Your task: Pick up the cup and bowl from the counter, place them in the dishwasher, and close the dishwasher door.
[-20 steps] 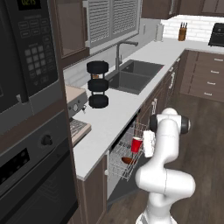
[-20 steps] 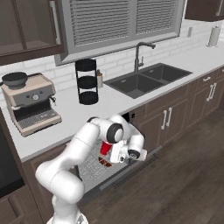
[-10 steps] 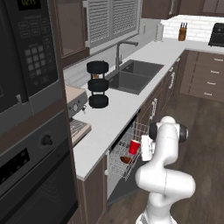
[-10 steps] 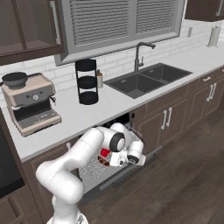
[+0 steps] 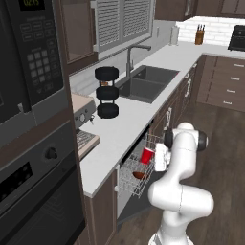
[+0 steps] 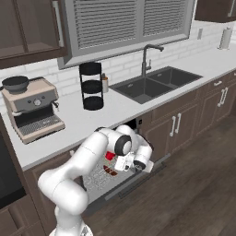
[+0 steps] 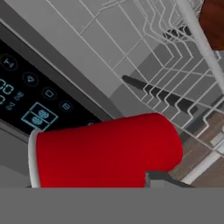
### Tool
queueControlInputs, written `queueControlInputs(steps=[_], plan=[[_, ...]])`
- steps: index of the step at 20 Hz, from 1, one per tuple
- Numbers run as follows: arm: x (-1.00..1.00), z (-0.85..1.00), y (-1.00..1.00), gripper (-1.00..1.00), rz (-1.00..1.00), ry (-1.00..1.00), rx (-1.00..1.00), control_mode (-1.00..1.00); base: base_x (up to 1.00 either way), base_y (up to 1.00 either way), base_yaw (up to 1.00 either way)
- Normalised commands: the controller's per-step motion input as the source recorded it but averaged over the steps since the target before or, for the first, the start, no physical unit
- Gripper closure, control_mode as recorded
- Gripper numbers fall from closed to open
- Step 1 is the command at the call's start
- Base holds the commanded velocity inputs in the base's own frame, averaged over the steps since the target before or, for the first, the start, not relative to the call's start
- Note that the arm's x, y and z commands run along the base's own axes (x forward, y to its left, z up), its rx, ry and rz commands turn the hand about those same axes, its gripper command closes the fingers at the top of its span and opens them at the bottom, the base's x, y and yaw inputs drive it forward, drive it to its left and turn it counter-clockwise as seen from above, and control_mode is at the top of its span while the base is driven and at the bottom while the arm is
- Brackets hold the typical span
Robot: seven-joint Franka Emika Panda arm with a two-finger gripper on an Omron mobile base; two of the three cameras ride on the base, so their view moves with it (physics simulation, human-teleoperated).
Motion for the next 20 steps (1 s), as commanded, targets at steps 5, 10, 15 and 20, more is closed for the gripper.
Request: queueControlInputs(steps=[5,10,15,20], plan=[[0.14,-0.37,0.13,1.0,-0.08,0.01,-0.12,-1.0,0.0,0.0,0.0],[-0.01,-0.62,0.0,-1.0,-0.06,0.0,-0.18,-1.0,0.0,0.0,0.0],[-0.01,-0.23,0.0,-1.0,-0.06,-0.01,-0.17,-1.0,0.0,0.0,0.0],[-0.14,0.39,0.0,-1.0,-0.06,-0.05,-0.04,-1.0,0.0,0.0,0.0]])
